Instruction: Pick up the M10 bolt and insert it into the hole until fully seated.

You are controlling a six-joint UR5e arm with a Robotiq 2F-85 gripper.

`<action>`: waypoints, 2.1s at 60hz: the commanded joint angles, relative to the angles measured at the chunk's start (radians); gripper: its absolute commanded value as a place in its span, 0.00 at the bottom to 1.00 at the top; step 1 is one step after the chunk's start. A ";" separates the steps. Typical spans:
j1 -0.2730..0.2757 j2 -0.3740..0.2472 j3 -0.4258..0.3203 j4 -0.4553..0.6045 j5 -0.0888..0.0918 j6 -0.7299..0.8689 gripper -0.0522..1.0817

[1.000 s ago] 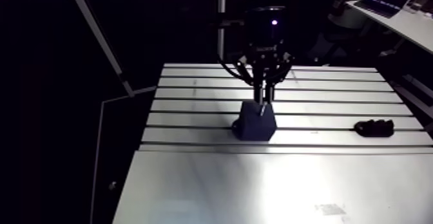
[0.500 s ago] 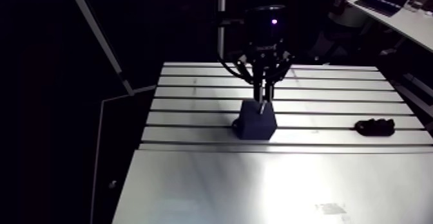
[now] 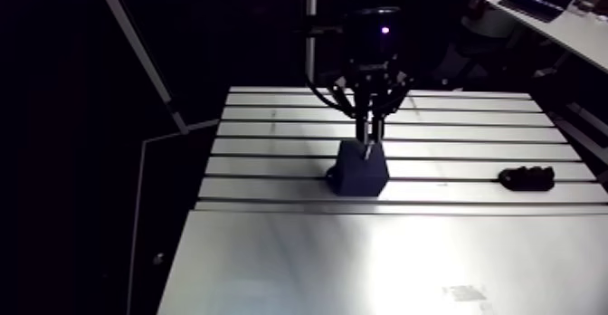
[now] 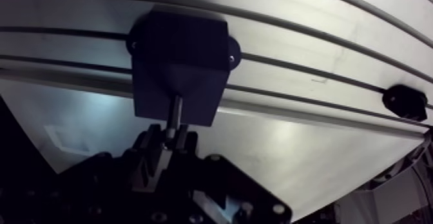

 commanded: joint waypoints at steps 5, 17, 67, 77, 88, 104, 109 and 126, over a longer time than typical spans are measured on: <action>0.000 0.003 0.003 -0.005 0.000 0.002 0.99; 0.000 0.005 0.005 -0.005 0.000 0.003 0.99; 0.023 -0.012 -0.007 -0.058 0.034 -0.020 0.05; 0.000 -0.078 -0.101 -0.057 0.068 -0.004 0.05; -0.058 -0.186 -0.158 -0.056 0.062 0.060 0.05; -0.058 -0.373 -0.145 -0.037 0.062 0.097 0.05; -0.058 -0.399 -0.143 0.022 0.062 0.095 0.05; -0.058 -0.426 -0.173 0.149 0.057 0.089 0.05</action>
